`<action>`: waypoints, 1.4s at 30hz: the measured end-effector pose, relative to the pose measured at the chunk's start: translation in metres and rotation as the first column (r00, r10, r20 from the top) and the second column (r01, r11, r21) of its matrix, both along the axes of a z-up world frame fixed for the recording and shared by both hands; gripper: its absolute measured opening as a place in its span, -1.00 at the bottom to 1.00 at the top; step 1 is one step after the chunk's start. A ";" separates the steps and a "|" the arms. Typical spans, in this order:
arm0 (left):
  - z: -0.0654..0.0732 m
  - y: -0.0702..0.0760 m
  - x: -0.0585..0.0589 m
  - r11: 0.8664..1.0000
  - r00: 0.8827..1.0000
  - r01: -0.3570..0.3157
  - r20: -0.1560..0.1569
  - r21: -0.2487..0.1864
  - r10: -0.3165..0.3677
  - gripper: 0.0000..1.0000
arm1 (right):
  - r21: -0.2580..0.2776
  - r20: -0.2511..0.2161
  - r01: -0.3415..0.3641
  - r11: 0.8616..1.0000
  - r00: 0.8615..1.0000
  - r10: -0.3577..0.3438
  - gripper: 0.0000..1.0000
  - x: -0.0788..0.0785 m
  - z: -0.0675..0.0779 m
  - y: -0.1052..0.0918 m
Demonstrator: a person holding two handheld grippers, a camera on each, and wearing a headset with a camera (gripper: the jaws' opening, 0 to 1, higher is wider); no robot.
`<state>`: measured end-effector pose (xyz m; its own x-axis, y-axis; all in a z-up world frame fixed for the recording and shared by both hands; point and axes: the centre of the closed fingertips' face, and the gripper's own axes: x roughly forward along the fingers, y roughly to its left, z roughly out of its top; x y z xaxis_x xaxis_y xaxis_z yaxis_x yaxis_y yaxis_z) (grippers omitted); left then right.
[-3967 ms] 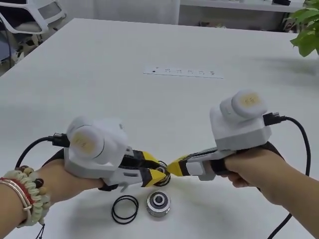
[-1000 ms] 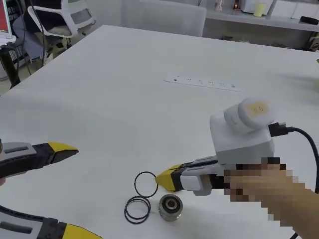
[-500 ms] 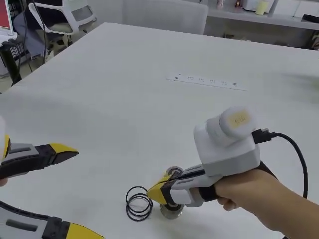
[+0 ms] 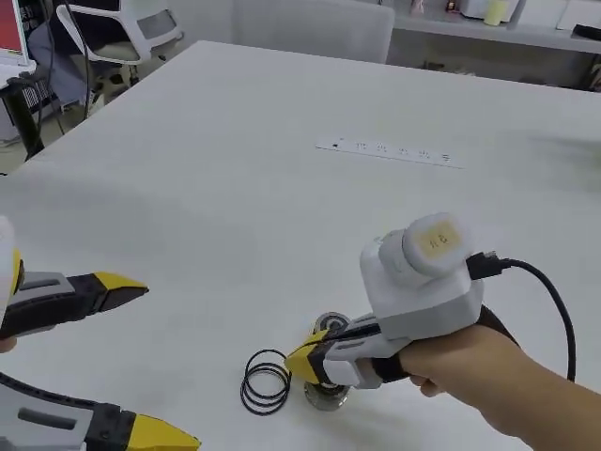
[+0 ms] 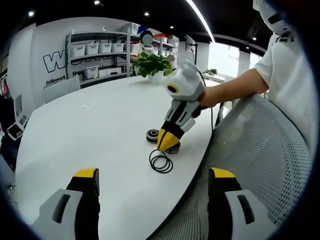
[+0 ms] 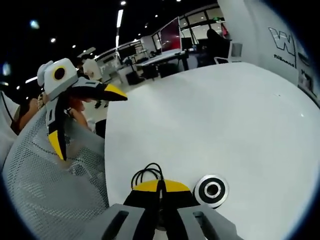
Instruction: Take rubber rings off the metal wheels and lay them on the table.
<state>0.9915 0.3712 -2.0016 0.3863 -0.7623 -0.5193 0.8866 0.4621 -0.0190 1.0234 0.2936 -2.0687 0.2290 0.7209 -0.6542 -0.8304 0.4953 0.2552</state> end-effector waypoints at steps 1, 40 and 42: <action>0.000 0.000 0.000 1.000 1.000 -0.001 0.000 -0.001 0.001 0.75 | -0.005 0.011 0.003 1.000 1.000 -0.003 -1.00 0.001 -0.001 0.000; -0.001 -0.001 -0.002 1.000 1.000 0.004 -0.013 0.003 -0.004 0.72 | 0.111 0.082 0.137 0.984 0.986 -0.147 -0.84 0.037 0.042 -0.026; -0.001 -0.001 -0.002 1.000 1.000 0.006 -0.014 0.003 -0.006 0.72 | 0.126 0.087 0.167 0.978 0.980 -0.179 -0.83 0.043 0.046 -0.034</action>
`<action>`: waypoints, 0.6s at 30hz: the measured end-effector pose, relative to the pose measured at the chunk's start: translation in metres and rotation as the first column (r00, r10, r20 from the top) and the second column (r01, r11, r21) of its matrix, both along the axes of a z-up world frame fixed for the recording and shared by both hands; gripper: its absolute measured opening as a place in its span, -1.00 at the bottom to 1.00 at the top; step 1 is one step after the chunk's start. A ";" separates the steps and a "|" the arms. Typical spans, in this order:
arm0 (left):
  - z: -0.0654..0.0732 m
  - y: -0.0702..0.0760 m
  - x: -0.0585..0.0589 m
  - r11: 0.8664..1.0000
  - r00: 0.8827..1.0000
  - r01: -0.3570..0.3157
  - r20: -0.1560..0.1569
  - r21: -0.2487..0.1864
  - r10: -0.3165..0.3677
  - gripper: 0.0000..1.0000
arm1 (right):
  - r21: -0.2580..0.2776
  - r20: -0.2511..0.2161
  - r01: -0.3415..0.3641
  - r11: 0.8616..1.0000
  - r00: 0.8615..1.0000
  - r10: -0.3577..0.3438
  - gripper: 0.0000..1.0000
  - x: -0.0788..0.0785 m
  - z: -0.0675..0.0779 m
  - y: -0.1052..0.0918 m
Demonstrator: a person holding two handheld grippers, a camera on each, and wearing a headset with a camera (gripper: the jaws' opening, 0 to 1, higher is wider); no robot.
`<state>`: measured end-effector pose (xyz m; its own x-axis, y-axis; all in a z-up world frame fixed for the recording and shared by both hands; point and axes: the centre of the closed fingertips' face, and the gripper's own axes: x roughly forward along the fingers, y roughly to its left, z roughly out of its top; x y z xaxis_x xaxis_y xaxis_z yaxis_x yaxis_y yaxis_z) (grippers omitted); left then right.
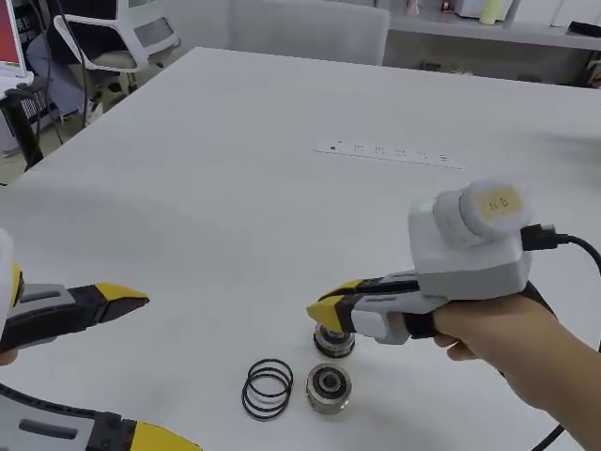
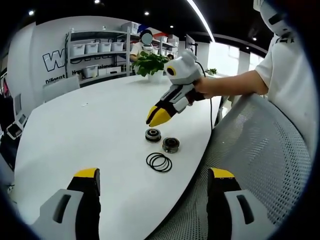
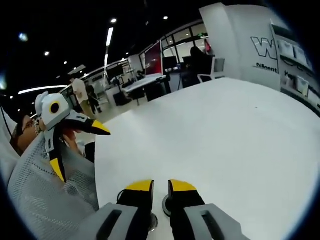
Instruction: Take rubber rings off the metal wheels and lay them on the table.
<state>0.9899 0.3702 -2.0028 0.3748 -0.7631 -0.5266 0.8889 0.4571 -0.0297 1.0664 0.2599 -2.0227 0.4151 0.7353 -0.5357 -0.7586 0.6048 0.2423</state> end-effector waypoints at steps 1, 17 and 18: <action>0.000 0.000 0.000 1.000 1.000 0.001 -0.002 0.000 -0.001 0.72 | 0.005 0.001 0.007 1.000 1.000 -0.007 -0.82 0.001 0.001 -0.002; 0.008 -0.003 0.001 0.998 1.000 -0.007 -0.005 -0.062 0.007 0.71 | -0.064 0.013 0.027 0.998 1.000 -0.026 -0.74 0.007 -0.019 -0.039; 0.009 -0.003 0.001 0.998 1.000 -0.007 -0.001 -0.066 0.007 0.71 | -0.078 0.014 0.018 0.997 1.000 -0.017 -0.73 0.006 -0.021 -0.041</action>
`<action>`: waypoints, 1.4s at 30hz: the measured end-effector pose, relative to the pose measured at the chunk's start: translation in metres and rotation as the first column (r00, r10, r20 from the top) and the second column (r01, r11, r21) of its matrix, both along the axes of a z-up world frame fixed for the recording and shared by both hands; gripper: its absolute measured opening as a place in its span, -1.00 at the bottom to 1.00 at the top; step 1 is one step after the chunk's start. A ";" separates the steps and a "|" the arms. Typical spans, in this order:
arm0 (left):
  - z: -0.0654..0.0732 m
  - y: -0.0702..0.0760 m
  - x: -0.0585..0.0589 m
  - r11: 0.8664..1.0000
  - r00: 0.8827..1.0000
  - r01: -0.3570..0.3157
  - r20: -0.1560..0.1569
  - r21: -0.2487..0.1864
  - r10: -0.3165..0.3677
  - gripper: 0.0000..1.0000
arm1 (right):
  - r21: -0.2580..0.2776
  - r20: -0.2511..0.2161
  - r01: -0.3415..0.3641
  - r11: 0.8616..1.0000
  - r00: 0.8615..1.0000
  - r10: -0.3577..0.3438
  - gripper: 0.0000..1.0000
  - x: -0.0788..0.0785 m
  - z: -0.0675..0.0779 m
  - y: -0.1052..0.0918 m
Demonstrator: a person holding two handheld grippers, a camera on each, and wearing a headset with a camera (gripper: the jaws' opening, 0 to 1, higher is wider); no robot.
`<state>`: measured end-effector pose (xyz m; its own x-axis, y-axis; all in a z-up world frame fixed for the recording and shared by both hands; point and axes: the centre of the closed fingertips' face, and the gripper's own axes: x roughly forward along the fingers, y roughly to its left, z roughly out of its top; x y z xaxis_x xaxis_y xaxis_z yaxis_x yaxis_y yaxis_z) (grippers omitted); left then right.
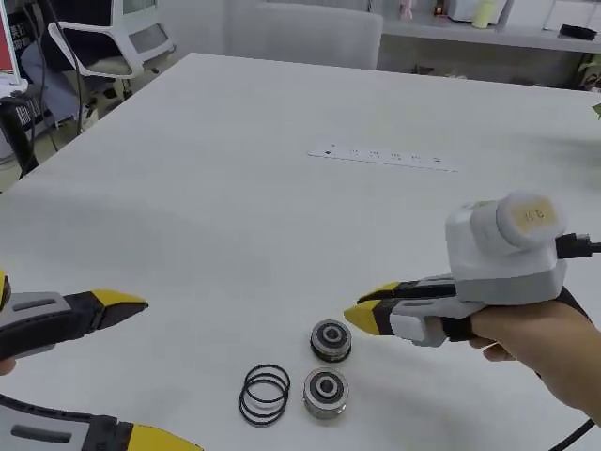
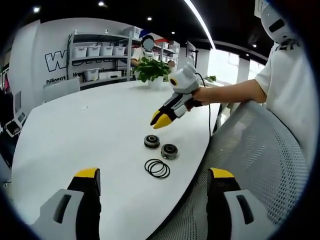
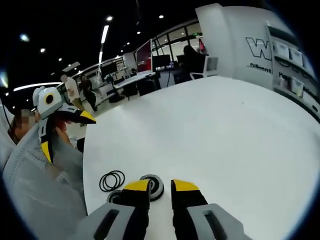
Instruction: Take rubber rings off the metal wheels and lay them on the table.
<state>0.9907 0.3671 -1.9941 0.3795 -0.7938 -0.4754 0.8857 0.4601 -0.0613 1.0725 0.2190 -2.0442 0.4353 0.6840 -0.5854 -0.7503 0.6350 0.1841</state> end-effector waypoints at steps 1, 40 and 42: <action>0.001 0.000 0.000 1.000 1.000 0.001 0.003 -0.002 -0.001 0.70 | -0.007 0.001 -0.006 1.000 1.000 0.006 -0.73 -0.001 -0.001 -0.001; 0.073 -0.077 0.025 0.966 0.943 0.260 0.212 0.015 -0.257 0.53 | -0.104 -0.043 -0.160 0.982 0.987 0.156 -0.59 -0.023 -0.036 0.007; 0.079 -0.085 0.029 0.960 0.935 0.279 0.226 0.005 -0.272 0.51 | -0.102 -0.043 -0.159 0.982 0.987 0.156 -0.59 -0.023 -0.036 0.007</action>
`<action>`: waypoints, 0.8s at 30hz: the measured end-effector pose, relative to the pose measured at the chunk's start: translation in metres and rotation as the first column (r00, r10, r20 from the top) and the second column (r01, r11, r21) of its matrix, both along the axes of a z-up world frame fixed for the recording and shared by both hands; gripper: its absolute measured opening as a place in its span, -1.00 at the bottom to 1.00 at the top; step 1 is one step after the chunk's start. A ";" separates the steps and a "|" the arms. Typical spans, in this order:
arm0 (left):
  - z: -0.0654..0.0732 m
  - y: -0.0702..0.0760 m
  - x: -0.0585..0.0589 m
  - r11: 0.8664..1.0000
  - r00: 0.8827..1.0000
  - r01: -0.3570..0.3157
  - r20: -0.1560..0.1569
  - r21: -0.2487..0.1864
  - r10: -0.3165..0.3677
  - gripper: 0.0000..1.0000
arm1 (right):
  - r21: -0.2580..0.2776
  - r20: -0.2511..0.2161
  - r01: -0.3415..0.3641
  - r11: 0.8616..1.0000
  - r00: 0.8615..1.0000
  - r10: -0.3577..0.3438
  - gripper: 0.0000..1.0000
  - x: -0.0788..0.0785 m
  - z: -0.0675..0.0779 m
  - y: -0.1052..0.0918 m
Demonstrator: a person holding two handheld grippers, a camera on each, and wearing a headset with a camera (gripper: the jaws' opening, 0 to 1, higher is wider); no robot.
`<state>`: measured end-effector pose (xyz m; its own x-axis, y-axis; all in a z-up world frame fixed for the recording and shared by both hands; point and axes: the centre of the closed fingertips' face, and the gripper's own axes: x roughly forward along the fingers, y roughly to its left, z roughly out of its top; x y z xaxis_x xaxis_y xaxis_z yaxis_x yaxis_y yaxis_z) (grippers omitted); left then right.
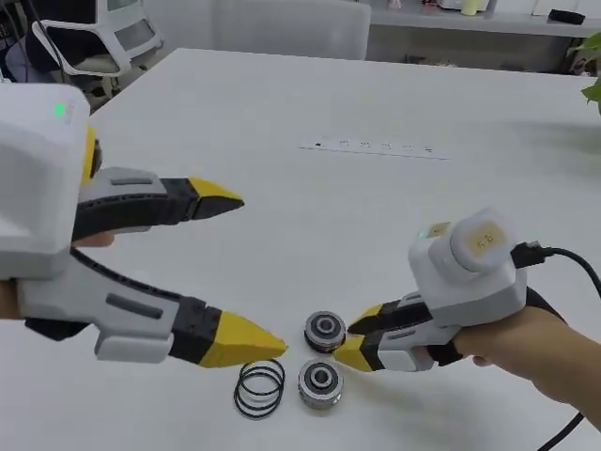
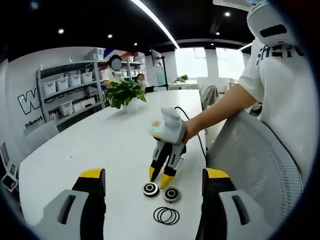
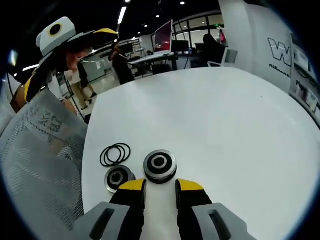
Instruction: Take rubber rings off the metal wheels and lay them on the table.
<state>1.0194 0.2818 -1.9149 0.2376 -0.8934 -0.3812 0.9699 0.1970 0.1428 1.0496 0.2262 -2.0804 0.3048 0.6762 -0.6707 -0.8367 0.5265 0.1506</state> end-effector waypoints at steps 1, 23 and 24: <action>0.004 -0.005 0.003 1.000 1.000 0.012 0.008 -0.011 -0.011 0.50 | 0.000 0.002 0.000 1.000 1.000 0.000 -0.59 0.000 0.000 0.000; -0.065 -0.056 0.030 0.987 0.993 0.120 0.003 0.109 -0.121 -0.04 | 0.006 0.017 -0.004 1.000 1.000 0.004 -0.60 0.002 0.000 0.003; -0.071 -0.057 0.032 0.987 0.993 0.115 0.001 0.114 -0.116 -0.06 | 0.005 0.016 -0.004 1.000 1.000 0.004 -0.60 0.002 -0.001 0.003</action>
<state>1.0516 0.2244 -1.9860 0.1386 -0.8661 -0.4803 0.9841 0.0661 0.1649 1.0515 0.2289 -2.0809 0.3131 0.6811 -0.6619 -0.8412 0.5224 0.1396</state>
